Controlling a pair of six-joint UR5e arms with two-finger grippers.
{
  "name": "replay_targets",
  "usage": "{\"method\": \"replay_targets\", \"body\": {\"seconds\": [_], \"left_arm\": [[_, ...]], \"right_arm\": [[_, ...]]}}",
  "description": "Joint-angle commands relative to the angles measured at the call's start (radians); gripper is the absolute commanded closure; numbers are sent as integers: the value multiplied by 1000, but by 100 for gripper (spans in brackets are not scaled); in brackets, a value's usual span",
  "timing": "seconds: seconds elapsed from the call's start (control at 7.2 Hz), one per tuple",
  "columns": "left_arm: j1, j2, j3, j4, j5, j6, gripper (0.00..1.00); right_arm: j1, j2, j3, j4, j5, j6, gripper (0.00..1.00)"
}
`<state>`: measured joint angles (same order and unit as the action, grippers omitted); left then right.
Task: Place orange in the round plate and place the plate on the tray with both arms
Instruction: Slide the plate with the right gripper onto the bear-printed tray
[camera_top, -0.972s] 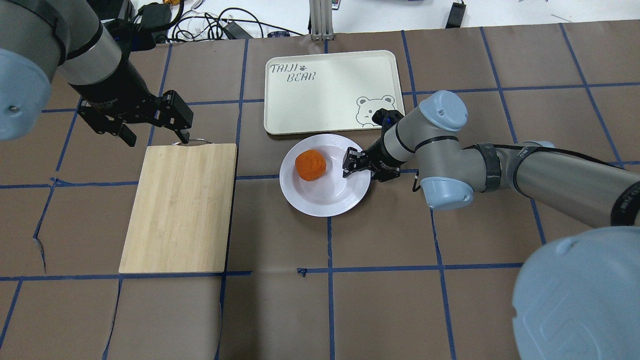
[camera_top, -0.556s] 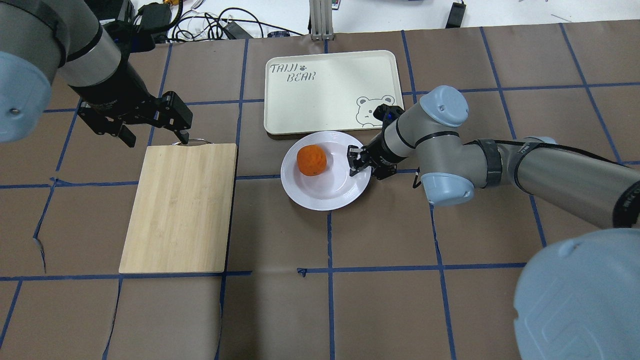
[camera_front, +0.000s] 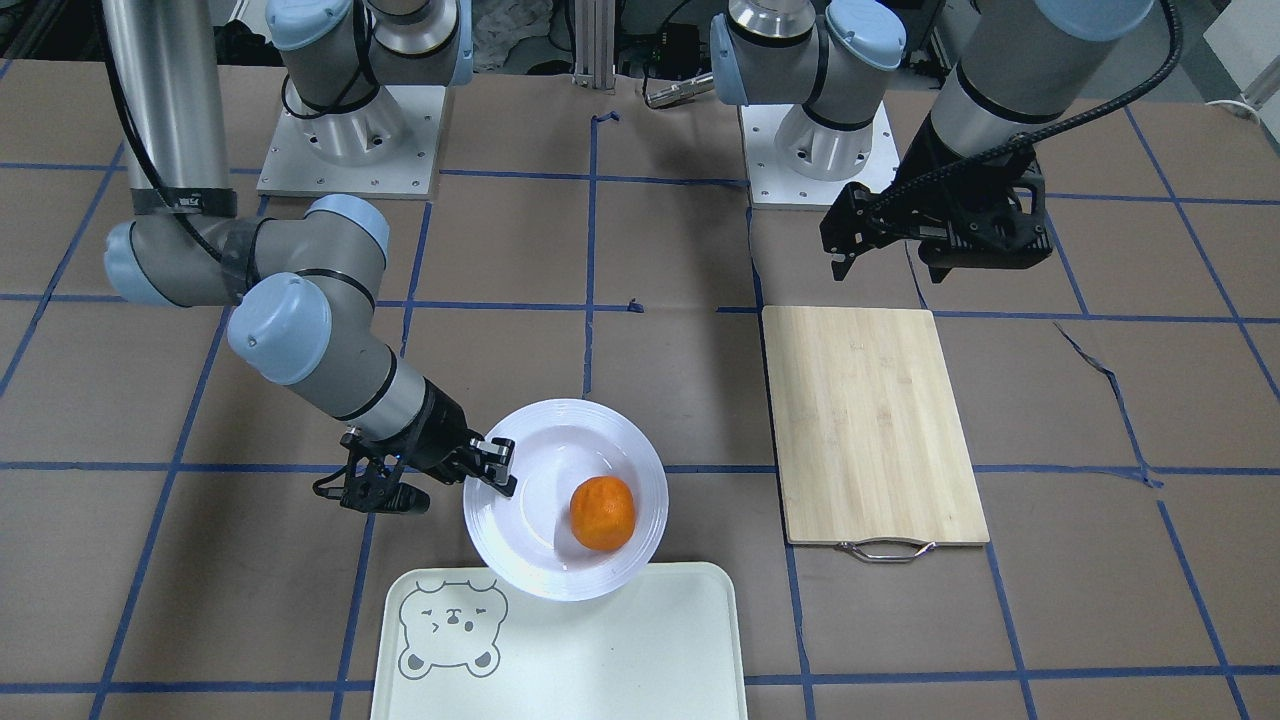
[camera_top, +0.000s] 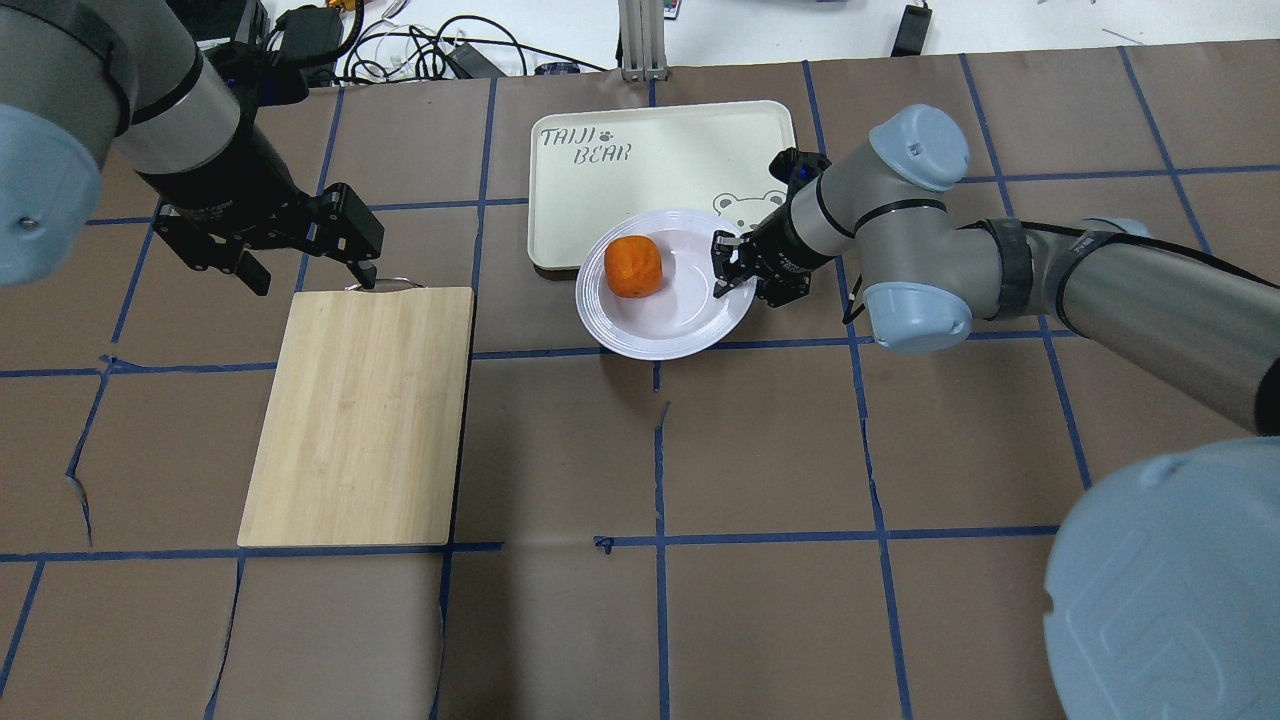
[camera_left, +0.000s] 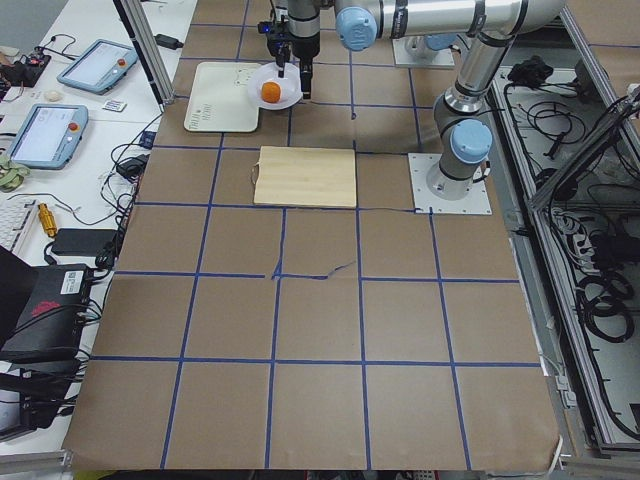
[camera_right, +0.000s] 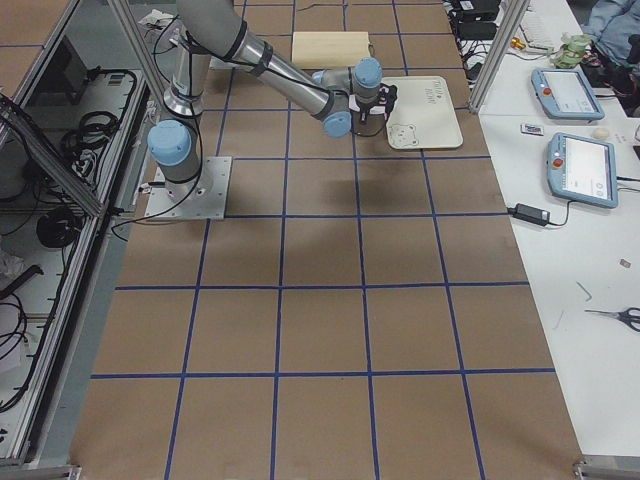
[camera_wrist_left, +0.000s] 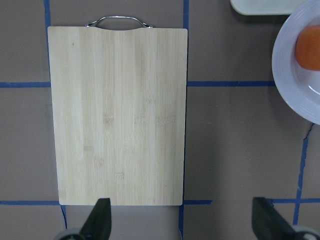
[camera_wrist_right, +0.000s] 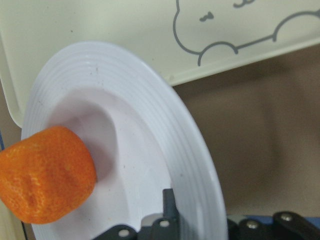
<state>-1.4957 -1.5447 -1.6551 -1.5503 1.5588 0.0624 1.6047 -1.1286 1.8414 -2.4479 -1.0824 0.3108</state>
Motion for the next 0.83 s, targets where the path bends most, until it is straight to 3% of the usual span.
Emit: {"method": "replay_targets", "body": {"seconds": [0.0,0.42,0.69], "left_arm": [[-1,-1,-2,1,24,1,0],[0,-2,-2,1,37,4,0],[-1,-2,-2,1,37,4,0]], "right_arm": [[-11,24,-101,9,1,43,100],[-12,289,-445,10,-8,83,100],[-11,319,-458,7,-16,97,100]]}}
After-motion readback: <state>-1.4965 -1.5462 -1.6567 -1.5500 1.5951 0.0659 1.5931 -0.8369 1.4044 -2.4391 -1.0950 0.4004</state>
